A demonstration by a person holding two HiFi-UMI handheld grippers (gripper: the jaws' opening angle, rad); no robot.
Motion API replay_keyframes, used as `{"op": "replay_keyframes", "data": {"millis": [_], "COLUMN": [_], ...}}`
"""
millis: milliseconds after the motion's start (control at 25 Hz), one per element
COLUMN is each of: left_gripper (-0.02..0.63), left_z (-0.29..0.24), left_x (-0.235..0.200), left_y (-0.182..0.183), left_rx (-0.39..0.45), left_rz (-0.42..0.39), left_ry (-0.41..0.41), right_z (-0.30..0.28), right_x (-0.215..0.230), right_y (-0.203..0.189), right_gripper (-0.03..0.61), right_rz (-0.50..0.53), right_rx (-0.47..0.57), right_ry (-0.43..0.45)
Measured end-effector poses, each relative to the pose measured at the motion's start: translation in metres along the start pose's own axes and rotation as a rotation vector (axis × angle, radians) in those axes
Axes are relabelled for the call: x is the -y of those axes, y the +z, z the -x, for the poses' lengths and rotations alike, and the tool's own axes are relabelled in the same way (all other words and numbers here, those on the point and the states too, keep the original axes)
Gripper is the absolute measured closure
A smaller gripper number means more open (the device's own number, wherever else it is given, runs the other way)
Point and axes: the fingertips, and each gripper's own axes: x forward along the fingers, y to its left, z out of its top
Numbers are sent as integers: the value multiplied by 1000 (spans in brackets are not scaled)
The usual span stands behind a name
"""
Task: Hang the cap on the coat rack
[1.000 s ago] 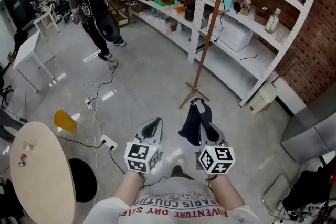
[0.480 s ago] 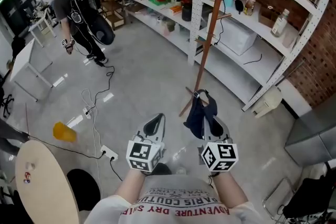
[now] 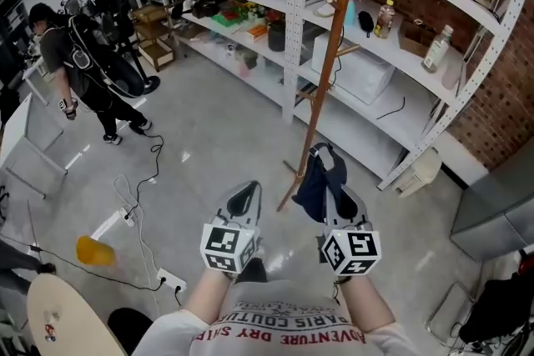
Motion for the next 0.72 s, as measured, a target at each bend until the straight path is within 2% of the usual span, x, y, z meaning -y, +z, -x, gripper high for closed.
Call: {"op": "replay_keyframes", "data": {"millis": [360, 720], "left_gripper": [609, 609], "left_z": [-103, -174], "left_x": [-82, -130], "left_y": [52, 53], "left_rx": [38, 10], "left_rz": [-36, -32], "left_ry": [-136, -258], "right_z": [-120, -202], "right_x": [14, 38], "right_y": [70, 160], "right_gripper": [551, 551], "right_rz": [47, 168], "right_rx": [96, 214], "right_ry": [-134, -285]}}
